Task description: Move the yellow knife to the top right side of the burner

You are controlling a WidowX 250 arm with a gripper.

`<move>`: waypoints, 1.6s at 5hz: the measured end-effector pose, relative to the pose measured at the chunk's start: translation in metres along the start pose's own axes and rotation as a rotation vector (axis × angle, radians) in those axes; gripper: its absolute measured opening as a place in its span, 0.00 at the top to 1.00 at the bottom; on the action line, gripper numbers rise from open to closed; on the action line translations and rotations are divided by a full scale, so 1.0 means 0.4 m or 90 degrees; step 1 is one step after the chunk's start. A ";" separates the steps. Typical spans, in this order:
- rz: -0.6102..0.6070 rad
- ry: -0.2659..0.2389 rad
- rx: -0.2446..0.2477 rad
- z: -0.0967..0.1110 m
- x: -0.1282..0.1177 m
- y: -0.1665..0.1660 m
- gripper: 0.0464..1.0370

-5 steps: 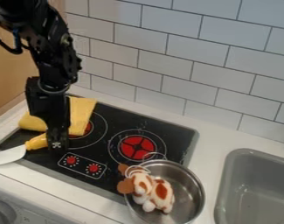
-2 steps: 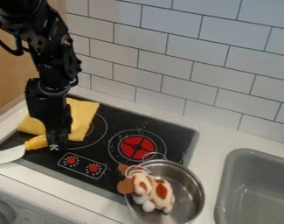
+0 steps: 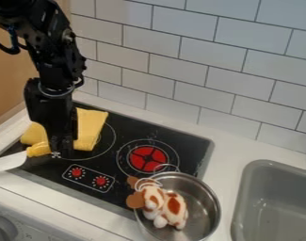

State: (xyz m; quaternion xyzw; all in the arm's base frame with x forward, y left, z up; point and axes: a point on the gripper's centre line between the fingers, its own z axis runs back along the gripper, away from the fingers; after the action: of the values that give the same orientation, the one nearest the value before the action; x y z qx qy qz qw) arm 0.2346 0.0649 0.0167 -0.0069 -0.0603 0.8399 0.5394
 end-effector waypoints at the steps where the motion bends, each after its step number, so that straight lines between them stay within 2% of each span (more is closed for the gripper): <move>1: -0.048 -0.006 0.011 0.010 -0.009 0.011 0.57; 3: -0.181 -0.045 -0.009 0.073 -0.054 -0.010 0.57; 4: -0.258 -0.056 -0.045 0.114 -0.116 -0.047 0.57; 6: -0.333 -0.008 -0.054 0.105 -0.240 -0.067 0.57; 8: -0.422 -0.014 -0.052 0.062 -0.377 -0.060 0.57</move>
State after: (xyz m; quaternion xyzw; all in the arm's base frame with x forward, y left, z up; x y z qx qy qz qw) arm 0.3176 -0.0642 0.0357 0.0002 -0.0988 0.6156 0.7819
